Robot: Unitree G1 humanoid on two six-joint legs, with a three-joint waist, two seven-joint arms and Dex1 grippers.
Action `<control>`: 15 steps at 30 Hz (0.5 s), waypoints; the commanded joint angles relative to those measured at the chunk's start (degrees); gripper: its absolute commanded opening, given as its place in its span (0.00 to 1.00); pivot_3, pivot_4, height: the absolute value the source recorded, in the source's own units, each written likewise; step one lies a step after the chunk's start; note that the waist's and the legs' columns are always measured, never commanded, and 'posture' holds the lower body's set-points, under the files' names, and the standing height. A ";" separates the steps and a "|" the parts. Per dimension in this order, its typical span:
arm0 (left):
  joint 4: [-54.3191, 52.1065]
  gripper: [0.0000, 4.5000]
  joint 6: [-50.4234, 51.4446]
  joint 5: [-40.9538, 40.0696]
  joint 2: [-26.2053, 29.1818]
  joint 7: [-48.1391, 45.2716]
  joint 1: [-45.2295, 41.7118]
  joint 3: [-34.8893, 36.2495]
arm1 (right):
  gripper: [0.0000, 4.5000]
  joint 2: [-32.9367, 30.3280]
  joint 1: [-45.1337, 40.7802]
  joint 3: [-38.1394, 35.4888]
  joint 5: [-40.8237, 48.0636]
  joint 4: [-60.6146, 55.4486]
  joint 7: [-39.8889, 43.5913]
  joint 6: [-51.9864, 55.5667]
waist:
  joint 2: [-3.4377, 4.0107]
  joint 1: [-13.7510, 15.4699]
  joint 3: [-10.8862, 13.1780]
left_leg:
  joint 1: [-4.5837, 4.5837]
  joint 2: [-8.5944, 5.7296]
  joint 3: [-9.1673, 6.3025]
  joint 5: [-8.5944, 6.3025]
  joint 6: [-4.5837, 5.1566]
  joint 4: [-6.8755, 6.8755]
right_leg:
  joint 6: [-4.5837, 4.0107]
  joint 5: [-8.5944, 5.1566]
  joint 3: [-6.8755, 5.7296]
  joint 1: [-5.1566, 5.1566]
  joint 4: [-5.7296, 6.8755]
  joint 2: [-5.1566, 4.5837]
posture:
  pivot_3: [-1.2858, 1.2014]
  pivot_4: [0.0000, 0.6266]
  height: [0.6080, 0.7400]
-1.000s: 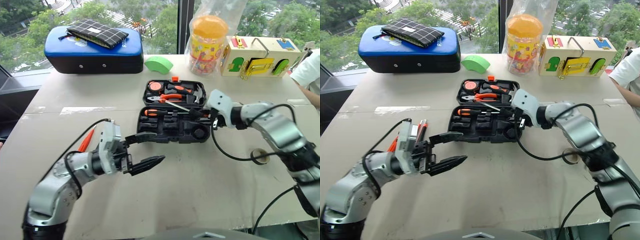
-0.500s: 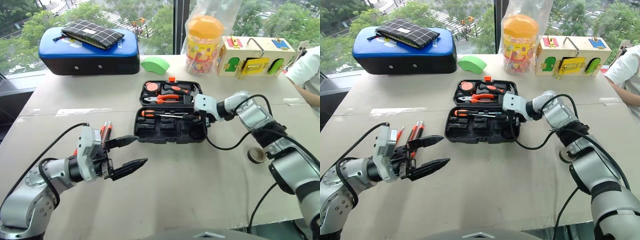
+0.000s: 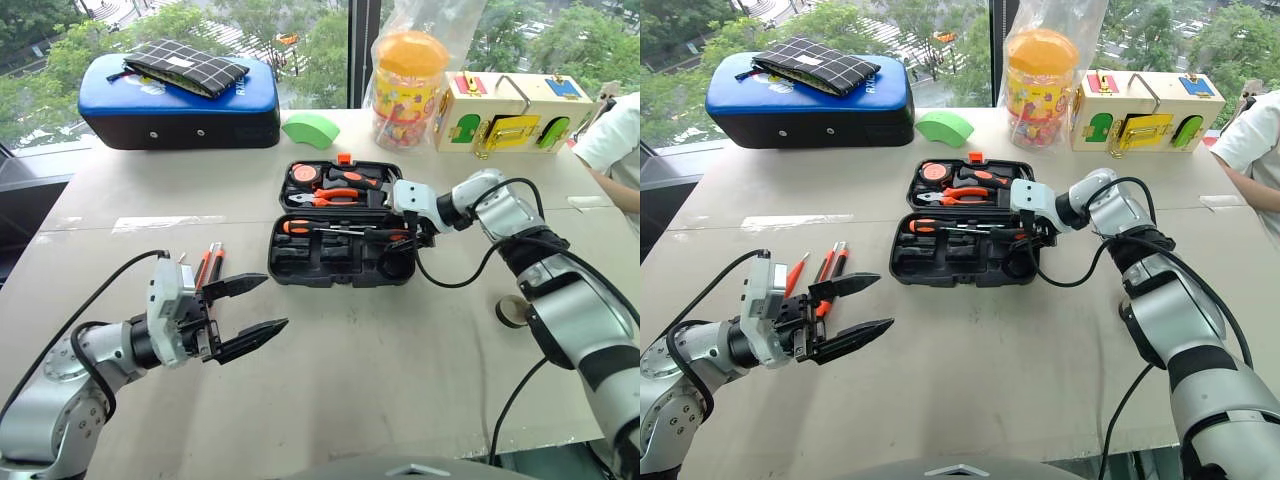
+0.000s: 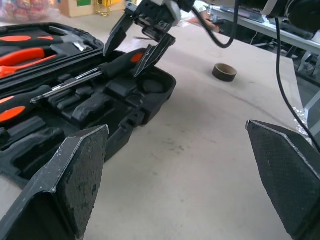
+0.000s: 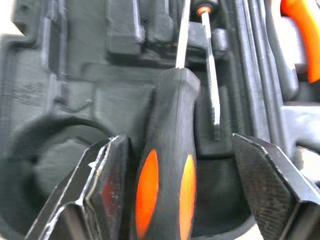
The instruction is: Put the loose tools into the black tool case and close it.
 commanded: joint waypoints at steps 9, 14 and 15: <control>0.92 1.00 -2.45 1.07 -0.78 0.04 -0.58 -1.69 | 0.01 0.24 4.24 -7.69 4.60 -13.58 -4.75 12.13 | 0.01 -0.01 0.01 | 0.00 0.01 0.00 -0.02 0.01 -0.06 | -0.02 -0.01 0.02 -0.01 -0.04 -0.04 | 0.52 0.24 1.00; 0.80 1.00 -2.95 1.48 -1.22 0.66 -0.36 -2.15 | 0.01 -0.87 8.99 -6.38 4.12 -19.41 -5.74 14.00 | 0.01 0.08 0.00 | -0.04 0.01 0.03 -0.02 0.01 -0.13 | -0.02 0.00 0.05 -0.11 -0.04 -0.06 | 0.52 0.24 1.00; 0.63 1.00 -3.04 1.56 -1.36 0.80 -0.14 -2.23 | 0.01 -1.32 9.90 -6.23 4.24 -20.84 -5.41 14.52 | 0.00 0.11 0.00 | -0.04 0.01 0.03 -0.02 0.01 -0.15 | -0.02 0.00 0.05 -0.11 -0.04 -0.06 | 0.52 0.24 1.00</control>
